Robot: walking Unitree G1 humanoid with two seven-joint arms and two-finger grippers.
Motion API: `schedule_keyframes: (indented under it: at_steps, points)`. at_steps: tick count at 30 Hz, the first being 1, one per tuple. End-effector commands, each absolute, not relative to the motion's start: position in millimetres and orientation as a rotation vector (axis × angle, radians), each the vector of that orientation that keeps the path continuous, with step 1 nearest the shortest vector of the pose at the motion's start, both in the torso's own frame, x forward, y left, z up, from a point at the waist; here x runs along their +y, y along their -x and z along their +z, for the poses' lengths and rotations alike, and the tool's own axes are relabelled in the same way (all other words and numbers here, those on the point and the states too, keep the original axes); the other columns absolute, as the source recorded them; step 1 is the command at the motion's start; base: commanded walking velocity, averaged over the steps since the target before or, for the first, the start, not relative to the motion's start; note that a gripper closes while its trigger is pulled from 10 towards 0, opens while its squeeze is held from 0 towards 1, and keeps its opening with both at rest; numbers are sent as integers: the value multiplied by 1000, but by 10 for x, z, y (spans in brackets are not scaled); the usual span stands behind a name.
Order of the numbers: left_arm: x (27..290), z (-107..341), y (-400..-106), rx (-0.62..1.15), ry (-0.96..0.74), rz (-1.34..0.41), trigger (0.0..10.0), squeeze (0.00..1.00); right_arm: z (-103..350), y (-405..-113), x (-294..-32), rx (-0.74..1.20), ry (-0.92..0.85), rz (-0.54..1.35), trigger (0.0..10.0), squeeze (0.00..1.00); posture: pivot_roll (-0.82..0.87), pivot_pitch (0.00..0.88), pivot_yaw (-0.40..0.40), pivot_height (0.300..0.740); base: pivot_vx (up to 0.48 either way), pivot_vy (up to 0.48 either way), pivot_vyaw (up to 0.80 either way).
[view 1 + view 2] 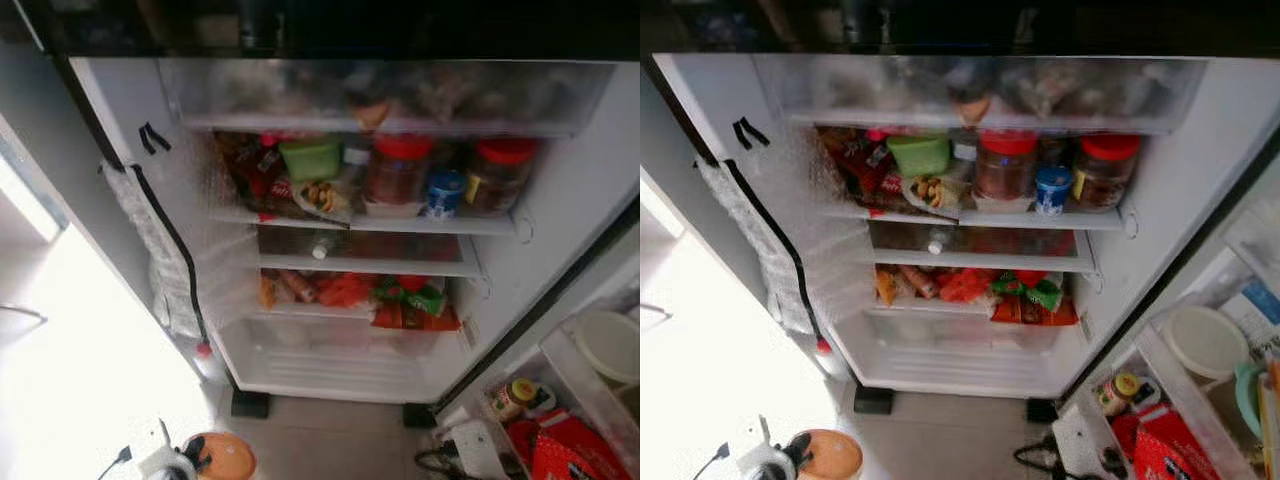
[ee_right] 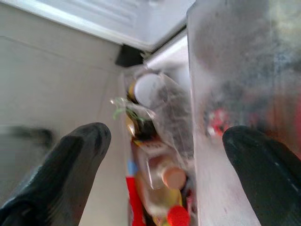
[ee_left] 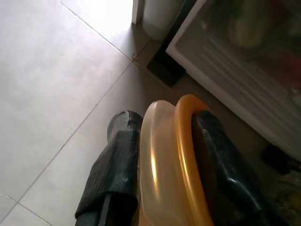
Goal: Restocking fridge
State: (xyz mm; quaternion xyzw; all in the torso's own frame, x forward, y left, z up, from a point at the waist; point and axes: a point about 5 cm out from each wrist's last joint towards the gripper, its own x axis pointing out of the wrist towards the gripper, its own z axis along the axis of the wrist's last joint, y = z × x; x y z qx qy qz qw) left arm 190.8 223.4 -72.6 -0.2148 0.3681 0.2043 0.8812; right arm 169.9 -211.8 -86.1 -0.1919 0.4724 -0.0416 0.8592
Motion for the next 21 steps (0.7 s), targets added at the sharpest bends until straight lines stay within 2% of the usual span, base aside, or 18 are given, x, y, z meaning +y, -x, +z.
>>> schedule_keyframes:
  at_steps: [1,8,13,19,21]
  points:
    - [2166,-800,-1801,821,458,425,10000,0,-852,-1662,-2237,1004,417,-125,10000,0,-1,83,-1,740,0,-311,0]
    - [2164,-794,-1813,815,459,423,10000,0,-856,-1668,-2208,1004,417,-113,10000,0,1,82,-3,740,0,-312,0]
    - [2169,-714,-1952,740,495,407,10000,0,-859,-1675,-2180,1001,406,-104,10000,0,1,82,-3,740,0,0,0]
    - [2207,-378,-2392,480,543,319,10000,0,-881,-1660,-2099,1003,386,-79,10000,0,-4,84,2,740,0,0,0]
    - [2210,-333,-2440,448,547,307,10000,0,-884,-1658,-2088,1003,384,-74,10000,0,-4,84,1,740,0,0,0]
